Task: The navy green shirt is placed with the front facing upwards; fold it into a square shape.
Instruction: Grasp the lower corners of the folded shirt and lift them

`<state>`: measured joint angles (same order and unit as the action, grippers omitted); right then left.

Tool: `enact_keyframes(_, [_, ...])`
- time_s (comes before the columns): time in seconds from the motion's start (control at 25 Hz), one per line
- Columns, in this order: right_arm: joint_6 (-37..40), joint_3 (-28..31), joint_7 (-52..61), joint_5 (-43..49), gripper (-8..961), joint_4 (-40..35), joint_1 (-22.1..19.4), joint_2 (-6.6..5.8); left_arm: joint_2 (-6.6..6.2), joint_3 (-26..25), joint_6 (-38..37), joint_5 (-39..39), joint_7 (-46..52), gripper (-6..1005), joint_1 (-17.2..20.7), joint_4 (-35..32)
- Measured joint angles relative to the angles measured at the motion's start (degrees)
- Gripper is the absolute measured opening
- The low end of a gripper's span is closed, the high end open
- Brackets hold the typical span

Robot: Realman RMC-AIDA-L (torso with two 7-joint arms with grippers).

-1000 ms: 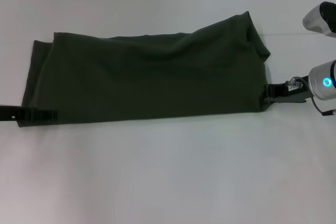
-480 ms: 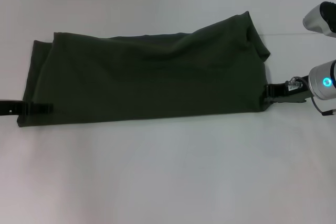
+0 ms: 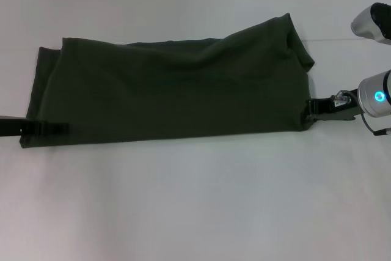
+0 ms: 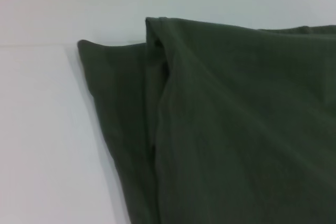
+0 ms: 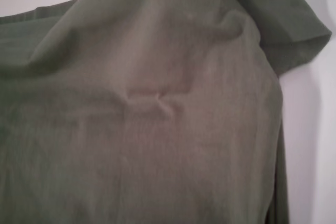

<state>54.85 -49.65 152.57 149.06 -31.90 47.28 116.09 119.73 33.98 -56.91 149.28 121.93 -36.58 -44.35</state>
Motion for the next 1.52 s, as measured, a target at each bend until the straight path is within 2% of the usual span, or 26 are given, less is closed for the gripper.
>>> enact_keyframes(0.88, [0.13, -0.01, 0.0, 0.0, 17, 0.0, -0.33, 0.08, -0.2, 0.31, -2.05, 0.7, 1.08, 852, 0.0, -0.21])
enact_keyframes(1.08, [0.22, -0.01, 0.0, 0.0, 17, -0.03, -0.46, 0.08, -0.34, -0.08, -1.64, 0.67, 1.91, 656, 0.04, -0.41])
enact_keyframes(1.52, [0.3, -0.01, 0.01, 0.0, 18, -0.38, -0.4, -0.01, -0.38, 0.5, -1.62, 0.82, 1.75, 412, -0.15, -0.22])
